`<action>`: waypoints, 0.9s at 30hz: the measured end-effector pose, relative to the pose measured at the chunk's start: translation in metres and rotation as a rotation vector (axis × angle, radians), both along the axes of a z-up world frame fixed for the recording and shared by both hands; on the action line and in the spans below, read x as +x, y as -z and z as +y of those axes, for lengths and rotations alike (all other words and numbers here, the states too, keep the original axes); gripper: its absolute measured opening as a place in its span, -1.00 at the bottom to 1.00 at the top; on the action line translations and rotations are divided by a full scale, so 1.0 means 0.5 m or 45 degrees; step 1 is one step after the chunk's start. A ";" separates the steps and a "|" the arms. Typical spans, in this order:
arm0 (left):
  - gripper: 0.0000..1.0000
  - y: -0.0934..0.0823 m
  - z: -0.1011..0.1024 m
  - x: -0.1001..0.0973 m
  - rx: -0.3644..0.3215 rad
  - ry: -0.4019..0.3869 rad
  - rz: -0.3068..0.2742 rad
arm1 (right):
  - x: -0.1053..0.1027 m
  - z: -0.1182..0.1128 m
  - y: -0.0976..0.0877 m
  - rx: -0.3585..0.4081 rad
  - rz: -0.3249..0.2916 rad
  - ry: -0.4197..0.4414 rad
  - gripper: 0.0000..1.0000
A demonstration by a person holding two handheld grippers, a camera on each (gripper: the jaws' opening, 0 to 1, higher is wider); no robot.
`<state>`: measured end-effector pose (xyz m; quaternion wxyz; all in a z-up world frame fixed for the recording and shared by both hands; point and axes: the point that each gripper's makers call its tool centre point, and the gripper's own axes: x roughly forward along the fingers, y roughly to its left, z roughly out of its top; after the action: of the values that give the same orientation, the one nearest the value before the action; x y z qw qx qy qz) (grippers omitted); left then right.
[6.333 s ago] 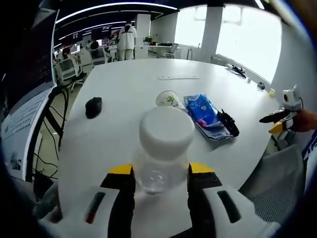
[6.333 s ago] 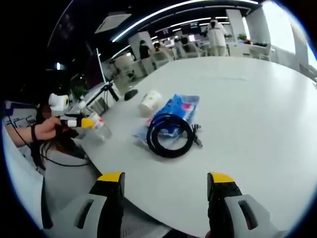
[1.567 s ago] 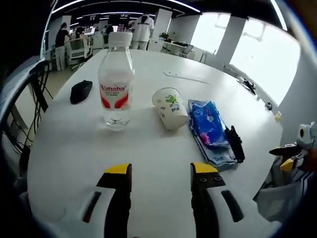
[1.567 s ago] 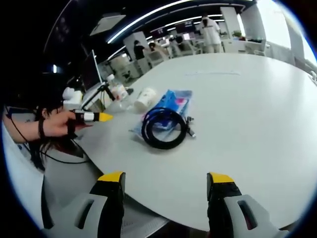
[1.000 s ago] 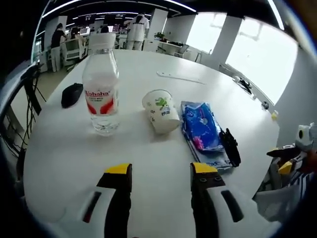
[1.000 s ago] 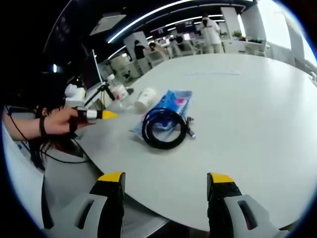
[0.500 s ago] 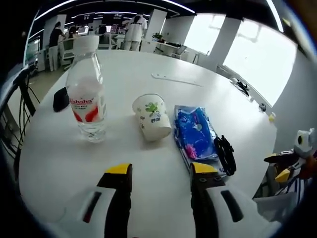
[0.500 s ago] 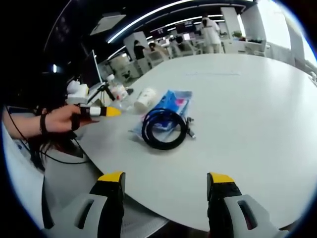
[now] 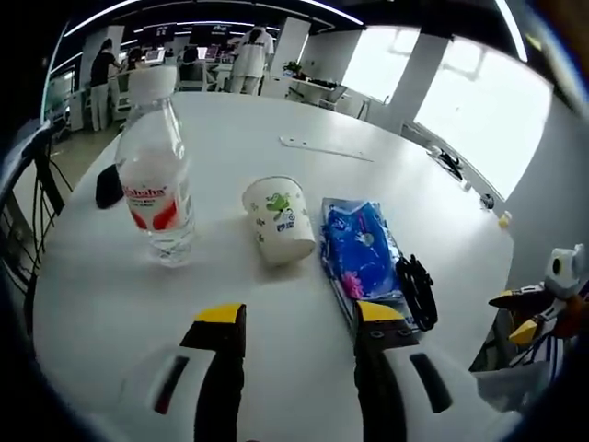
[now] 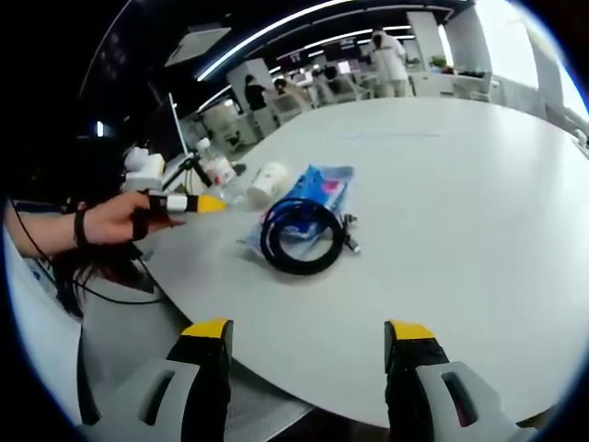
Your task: Arrange the tabletop items into an orderly group along one side of the table until the central work area is clear of visible clutter.
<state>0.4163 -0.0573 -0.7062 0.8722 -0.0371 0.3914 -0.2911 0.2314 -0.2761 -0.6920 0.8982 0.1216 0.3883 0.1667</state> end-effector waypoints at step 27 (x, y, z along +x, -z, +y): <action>-0.11 0.000 0.023 -0.001 -0.006 -0.027 0.003 | -0.007 0.007 0.002 0.003 0.004 0.005 0.35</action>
<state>0.4158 -0.0458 -0.7061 0.8746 -0.0438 0.3913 -0.2828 0.2279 -0.2727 -0.6929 0.8978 0.1237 0.3892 0.1650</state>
